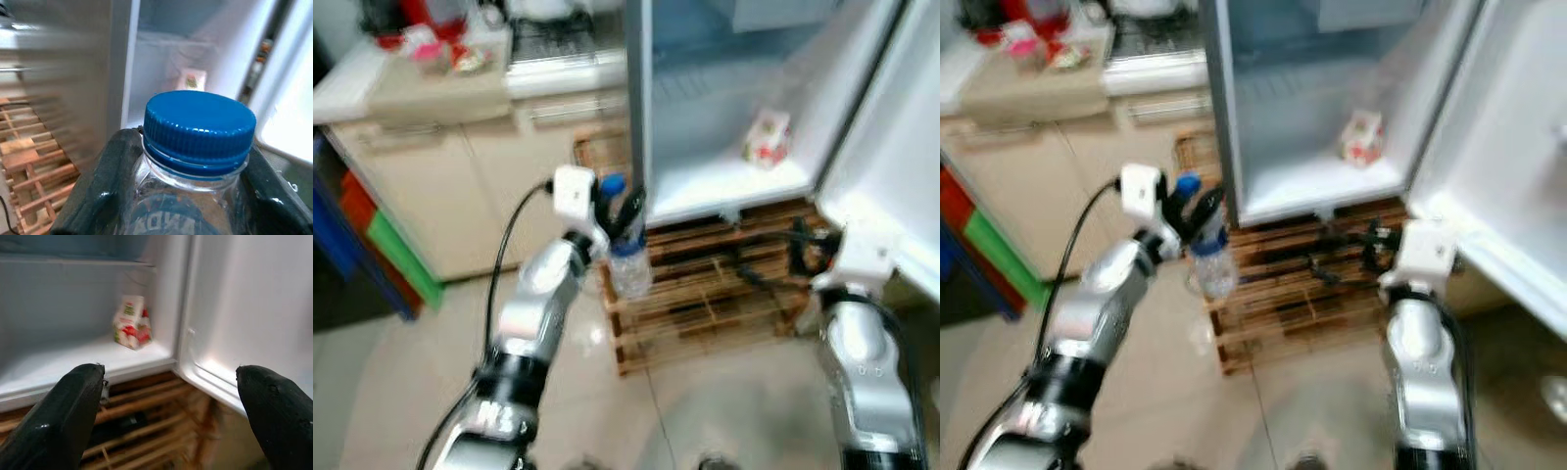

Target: Restocking fridge

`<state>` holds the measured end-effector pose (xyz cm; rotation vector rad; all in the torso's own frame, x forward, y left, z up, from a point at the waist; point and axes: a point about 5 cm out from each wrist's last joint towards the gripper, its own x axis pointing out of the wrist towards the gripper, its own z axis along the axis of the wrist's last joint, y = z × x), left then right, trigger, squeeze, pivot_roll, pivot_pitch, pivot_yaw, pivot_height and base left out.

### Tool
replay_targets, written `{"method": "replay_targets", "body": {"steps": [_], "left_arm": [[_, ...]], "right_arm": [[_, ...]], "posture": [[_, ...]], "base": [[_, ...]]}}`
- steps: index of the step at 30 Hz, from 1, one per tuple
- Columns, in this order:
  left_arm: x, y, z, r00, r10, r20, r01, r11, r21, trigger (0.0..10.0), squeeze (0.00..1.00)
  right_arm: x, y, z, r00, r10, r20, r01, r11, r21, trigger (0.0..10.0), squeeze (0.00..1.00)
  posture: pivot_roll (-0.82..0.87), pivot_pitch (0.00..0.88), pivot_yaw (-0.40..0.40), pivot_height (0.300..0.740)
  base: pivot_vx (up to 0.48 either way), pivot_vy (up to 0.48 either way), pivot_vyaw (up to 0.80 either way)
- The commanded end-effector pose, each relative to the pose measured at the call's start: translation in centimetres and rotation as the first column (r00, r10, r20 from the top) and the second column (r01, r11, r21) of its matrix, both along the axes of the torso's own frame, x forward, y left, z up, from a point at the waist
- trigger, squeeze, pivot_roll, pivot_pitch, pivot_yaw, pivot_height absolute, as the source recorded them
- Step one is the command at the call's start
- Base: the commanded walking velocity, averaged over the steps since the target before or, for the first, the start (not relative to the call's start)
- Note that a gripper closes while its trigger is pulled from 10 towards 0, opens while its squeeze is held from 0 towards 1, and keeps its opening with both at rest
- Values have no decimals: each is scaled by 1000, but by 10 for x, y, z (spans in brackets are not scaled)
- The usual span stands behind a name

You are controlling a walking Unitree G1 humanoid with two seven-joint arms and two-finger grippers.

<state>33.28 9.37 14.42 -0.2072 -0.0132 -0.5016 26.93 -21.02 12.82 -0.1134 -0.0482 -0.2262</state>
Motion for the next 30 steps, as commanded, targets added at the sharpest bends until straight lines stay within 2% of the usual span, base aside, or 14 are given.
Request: {"method": "replay_targets", "body": {"steps": [1, 6, 10, 12, 13, 16, 19, 21, 22, 24, 27, 30], "left_arm": [[0, -4, 10, 999, -24, 43, 24, 1000, 1, 10000, 0], [-1, -5, 8, 998, -38, 52, 35, 998, 59, 10000, 0], [-4, 3, 1, 997, -8, 71, -2, 989, 149, 10000, 0], [-6, 9, -3, 998, 24, 62, -32, 989, 143, 10000, 0], [-10, 27, -11, 991, 128, 33, -131, 985, 116, 10000, 0], [-11, 33, -14, 987, 161, 18, -162, 981, 108, 10000, 0], [-21, 59, -34, 961, 271, -48, -262, 955, 139, 10000, 0], [-21, 59, -34, 961, 271, -48, -262, 955, 139, 10000, 0], [-29, 61, -34, 962, 272, -29, -265, 953, 145, 10000, 0], [-32, 61, -32, 963, 268, -16, -264, 955, 139, 10000, 0], [-30, 55, -23, 965, 262, 19, -263, 959, 107, 10000, 0], [-21, 42, -5, 965, 247, 85, -253, 965, 71, 10000, 0]], "right_arm": [[1, -2, 6, 1000, -1, 21, 1, 1000, -9, 10000, 341], [-1, -2, 2, 1000, -14, 11, 14, 1000, -21, 10000, 349], [-4, -4, -1, 999, -47, 11, 47, 999, -19, 10000, 349], [-6, -6, -2, 998, -65, 9, 65, 998, -10, 10000, 349], [-8, -11, -5, 996, -94, 1, 94, 996, 2, 10000, 345], [-8, -12, -6, 995, -100, -2, 100, 995, 4, 10000, 345], [-15, -11, -7, 997, -72, 4, 72, 997, 20, 10000, 345], [-15, -11, -7, 997, -72, 4, 72, 997, 20, 10000, 345], [-19, -10, -10, 999, -48, -8, 48, 999, 11, 10000, 384], [-20, -10, -12, 999, -37, -16, 38, 999, 4, 10000, 384], [-16, -9, -10, 1000, -18, -16, 18, 1000, -24, 10000, 384], [-9, -6, -4, 1000, 2, 6, -2, 999, -42, 10000, 337]], "posture": [[-98, 0, 81, 740], [-98, 0, 96, 740], [-102, 0, 110, 740], [-103, 0, 114, 740], [-102, 0, 112, 740], [-102, 0, 112, 740], [-99, 0, 105, 740], [-99, 0, 105, 740], [-78, 0, 61, 740], [-77, 0, 59, 740], [-77, 0, 54, 740], [-85, 0, 53, 740]], "base": [[0, 0, -788], [0, 0, -788], [0, 0, -788], [0, 0, -788], [0, 0, -788], [0, 0, -788], [0, 0, -788], [0, 0, -788], [0, 0, -781], [0, 0, -781], [0, 0, -769], [430, 0, 0]]}}
